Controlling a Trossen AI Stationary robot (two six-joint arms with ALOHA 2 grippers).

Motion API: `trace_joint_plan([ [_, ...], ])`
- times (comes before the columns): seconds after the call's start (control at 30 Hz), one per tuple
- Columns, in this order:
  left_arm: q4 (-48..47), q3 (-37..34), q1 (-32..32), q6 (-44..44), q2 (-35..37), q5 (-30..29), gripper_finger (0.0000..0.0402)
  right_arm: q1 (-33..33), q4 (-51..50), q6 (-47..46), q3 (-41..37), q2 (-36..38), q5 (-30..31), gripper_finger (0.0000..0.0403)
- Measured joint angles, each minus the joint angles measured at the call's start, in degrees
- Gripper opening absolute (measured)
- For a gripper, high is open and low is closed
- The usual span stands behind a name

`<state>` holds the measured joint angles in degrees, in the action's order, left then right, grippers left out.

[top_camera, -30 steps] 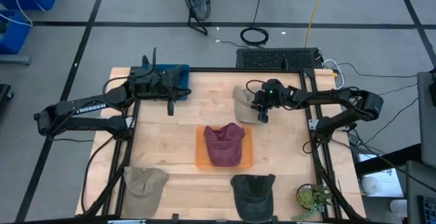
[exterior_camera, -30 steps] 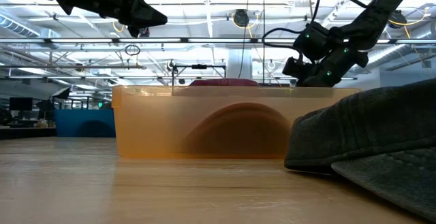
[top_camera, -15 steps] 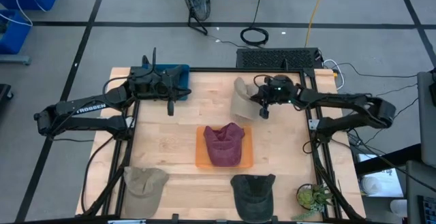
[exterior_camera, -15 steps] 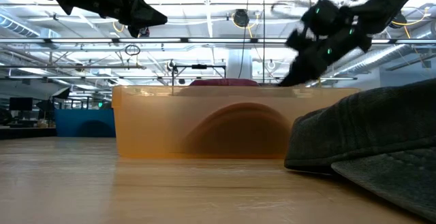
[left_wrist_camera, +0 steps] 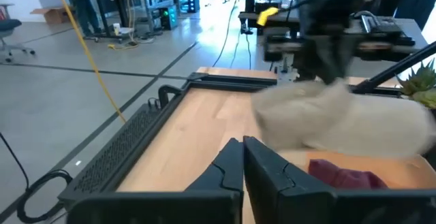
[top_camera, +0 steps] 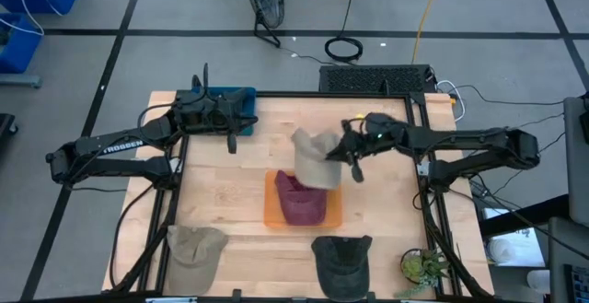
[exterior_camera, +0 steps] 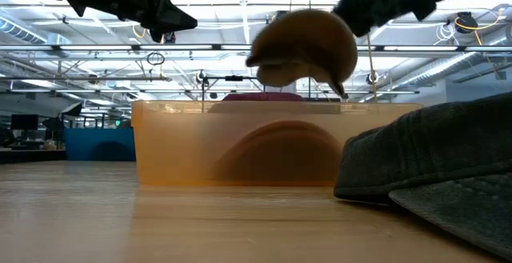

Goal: Pick & Place hat
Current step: Put the top brown cap into the orange bin

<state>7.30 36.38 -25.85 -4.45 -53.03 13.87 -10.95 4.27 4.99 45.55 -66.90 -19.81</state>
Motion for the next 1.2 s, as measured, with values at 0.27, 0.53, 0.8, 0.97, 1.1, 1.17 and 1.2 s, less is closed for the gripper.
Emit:
trace_joint_plan([
  [0.27,0.00,0.00,0.06,0.05,0.00,-0.02,0.0019,9.15,-5.24,-3.90,10.45,-7.58,2.51,0.0001],
  [0.53,-0.17,0.00,0.15,0.22,0.00,-0.02,0.0041,15.43,-5.98,-10.08,12.93,-12.93,3.24,0.0000],
  [0.8,1.40,0.00,0.15,0.20,0.01,-0.03,0.0042,20.56,-5.54,-12.90,12.99,-15.06,7.41,0.0000],
  [0.97,2.44,0.00,0.15,0.12,-0.01,-0.04,0.0042,20.30,-5.56,-13.81,12.99,-18.30,7.98,0.0000],
  [1.1,2.43,0.00,0.09,-0.17,0.00,-0.04,0.0042,19.45,-5.02,-13.76,12.99,-21.62,7.80,0.0001],
  [1.17,2.41,0.00,0.07,-0.20,0.01,-0.07,0.0042,18.54,-4.32,-13.03,12.97,-23.35,7.91,0.0005],
  [1.2,2.43,0.00,0.07,-0.20,-0.01,-0.07,0.0042,18.10,-3.61,-12.59,12.97,-24.05,7.93,0.0006],
])
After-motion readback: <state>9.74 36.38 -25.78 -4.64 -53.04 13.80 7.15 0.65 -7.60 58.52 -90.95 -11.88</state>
